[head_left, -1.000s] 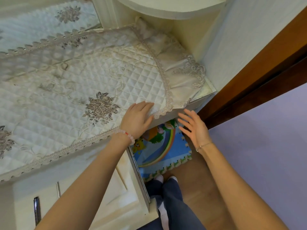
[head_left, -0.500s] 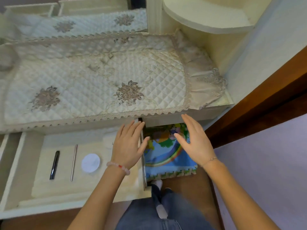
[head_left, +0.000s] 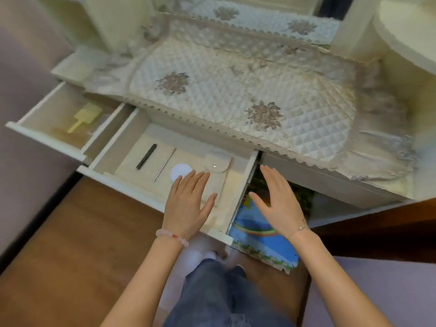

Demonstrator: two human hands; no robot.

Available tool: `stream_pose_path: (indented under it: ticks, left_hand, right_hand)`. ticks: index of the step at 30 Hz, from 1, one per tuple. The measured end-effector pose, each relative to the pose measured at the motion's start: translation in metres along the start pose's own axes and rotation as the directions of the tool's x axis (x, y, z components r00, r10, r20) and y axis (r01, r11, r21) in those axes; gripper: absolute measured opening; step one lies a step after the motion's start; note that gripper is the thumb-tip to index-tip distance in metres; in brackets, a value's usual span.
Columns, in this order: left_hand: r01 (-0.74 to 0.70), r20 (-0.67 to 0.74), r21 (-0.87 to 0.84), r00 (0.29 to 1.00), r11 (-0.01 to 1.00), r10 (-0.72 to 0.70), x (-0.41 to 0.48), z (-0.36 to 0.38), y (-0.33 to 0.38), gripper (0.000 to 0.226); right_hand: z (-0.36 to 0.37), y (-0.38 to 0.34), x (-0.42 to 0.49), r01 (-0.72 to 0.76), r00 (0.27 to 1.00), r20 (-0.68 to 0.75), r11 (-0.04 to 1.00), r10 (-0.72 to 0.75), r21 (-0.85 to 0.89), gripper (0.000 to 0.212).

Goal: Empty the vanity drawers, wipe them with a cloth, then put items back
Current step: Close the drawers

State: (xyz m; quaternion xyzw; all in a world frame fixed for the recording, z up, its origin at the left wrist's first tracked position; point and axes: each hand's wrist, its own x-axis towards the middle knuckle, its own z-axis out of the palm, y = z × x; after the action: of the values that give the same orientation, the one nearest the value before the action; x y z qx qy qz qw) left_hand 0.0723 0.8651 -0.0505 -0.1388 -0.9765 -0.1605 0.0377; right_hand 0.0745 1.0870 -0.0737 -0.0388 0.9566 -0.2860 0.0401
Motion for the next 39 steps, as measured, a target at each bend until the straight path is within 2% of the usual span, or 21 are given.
stream_pose_path:
  ticks: [11,16,24,27,29,31,32,33,36,39]
  left_hand:
    - [0.245,-0.024,-0.025,0.969,0.969,-0.246,-0.027,-0.004,-0.070,0.045]
    - [0.292,-0.009,-0.066,0.956,0.954,-0.293,-0.027,-0.002,-0.110,0.046]
    - [0.255,0.054,-0.085,0.967,0.963,-0.251,-0.012,0.006,-0.164,0.051]
    - [0.372,0.036,-0.219,0.927,0.902,-0.374,-0.011,0.011,-0.174,0.052]
    - [0.535,0.039,-0.392,0.823,0.749,-0.567,-0.014,0.017,-0.176,0.059]
    - [0.663,0.176,-0.587,0.664,0.464,-0.727,-0.018,0.022,-0.174,0.069]
    - [0.686,0.272,-0.658,0.602,0.311,-0.751,-0.018,0.024,-0.174,0.073]
    - [0.682,0.340,-0.704,0.570,0.199,-0.748,-0.018,0.026,-0.174,0.075]
    - [0.553,0.392,-0.831,0.509,-0.057,-0.766,-0.016,0.030,-0.174,0.069]
    - [0.304,0.505,-0.861,0.406,-0.408,-0.762,-0.019,0.031,-0.170,0.056]
  right_hand:
    - [0.040,-0.051,0.055,0.194,0.975,0.118,0.980,-0.188,-0.047,0.065]
    - [0.055,-0.070,0.086,0.190,0.974,0.137,0.980,-0.181,-0.055,0.064]
    - [0.064,-0.085,0.138,0.092,0.990,0.111,0.994,-0.085,-0.064,0.063]
    - [0.066,-0.090,0.145,0.079,0.994,0.085,0.994,-0.073,-0.071,0.063]
    - [0.068,-0.094,0.146,0.079,0.995,0.070,0.994,-0.074,-0.072,0.062]
    - [0.069,-0.096,0.147,0.086,0.995,0.060,0.994,-0.083,-0.060,0.061]
    - [0.069,-0.096,0.146,0.089,0.995,0.058,0.995,-0.086,-0.054,0.061]
    - [0.069,-0.096,0.146,0.091,0.994,0.057,0.995,-0.088,-0.051,0.061]
    - [0.068,-0.092,0.144,0.103,0.994,0.053,0.994,-0.101,-0.041,0.061]
    - [0.064,-0.086,0.140,0.106,0.992,0.068,0.994,-0.104,-0.027,0.061]
